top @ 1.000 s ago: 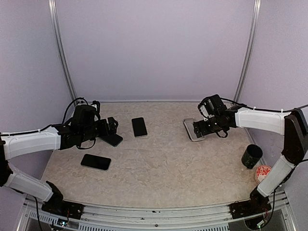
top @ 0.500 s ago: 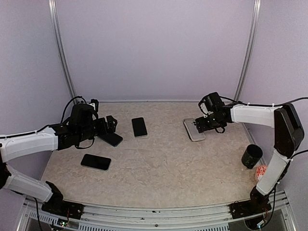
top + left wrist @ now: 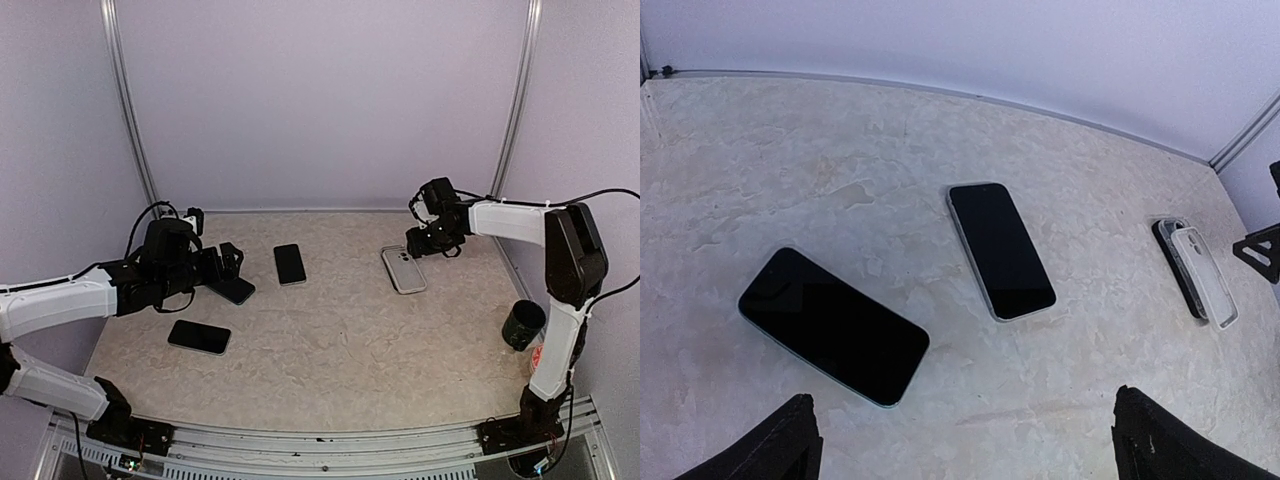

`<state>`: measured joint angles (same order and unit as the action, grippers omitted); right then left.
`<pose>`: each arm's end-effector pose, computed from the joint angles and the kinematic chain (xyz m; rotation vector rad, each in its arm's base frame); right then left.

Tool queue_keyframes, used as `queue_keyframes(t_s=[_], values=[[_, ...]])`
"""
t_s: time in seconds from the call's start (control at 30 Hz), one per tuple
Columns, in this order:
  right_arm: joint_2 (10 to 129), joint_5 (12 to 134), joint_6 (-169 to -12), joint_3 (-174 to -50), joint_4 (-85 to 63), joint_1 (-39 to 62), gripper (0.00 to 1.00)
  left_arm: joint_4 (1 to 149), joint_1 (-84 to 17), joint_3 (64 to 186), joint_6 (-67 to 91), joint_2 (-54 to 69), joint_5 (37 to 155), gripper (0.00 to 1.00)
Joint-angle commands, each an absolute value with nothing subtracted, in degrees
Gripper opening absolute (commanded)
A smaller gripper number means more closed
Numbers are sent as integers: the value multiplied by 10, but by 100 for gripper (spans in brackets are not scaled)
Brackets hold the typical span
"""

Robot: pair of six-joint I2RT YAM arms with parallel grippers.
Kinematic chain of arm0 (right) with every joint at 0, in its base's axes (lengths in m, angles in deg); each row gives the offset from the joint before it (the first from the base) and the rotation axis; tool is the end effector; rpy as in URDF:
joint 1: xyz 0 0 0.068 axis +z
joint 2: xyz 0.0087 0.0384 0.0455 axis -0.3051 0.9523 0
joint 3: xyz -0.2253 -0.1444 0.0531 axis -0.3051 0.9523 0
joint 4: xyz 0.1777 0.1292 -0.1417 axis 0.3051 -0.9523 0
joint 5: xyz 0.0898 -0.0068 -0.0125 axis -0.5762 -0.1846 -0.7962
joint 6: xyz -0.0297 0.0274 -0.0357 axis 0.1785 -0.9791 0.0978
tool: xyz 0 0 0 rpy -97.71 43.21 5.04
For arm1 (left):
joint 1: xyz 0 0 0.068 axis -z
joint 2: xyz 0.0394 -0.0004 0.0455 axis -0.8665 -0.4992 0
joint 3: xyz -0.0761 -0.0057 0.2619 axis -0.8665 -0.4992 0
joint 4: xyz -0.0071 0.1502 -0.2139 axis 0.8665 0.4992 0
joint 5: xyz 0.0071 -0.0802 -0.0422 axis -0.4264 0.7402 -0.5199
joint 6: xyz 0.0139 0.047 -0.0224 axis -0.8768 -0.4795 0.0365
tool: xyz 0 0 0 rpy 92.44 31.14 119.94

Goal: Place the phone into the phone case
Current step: Pick up the phone case from the phone case.

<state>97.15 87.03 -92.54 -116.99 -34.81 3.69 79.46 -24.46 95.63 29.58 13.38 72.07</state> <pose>0.3889 0.1487 0.2146 -0.2189 2.4666 0.0916 0.2232 -0.1480 0.2512 -0.0534 2.0850 -0.4178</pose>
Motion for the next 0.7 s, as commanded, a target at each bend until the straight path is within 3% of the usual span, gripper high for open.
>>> queue_keyframes(t_s=[0.0,0.17,0.4,0.67], values=[[1008,858,-913,-1213,-384,32,54,797,-239,942,300,149,713,99],[1036,873,-910,-1233,-389,31,53,799,-238,933,300,158,710,99],[1074,873,-903,-1262,-400,23,38,797,-237,924,302,162,709,99],[1093,867,-902,-1274,-399,15,33,795,-234,920,305,162,709,99]])
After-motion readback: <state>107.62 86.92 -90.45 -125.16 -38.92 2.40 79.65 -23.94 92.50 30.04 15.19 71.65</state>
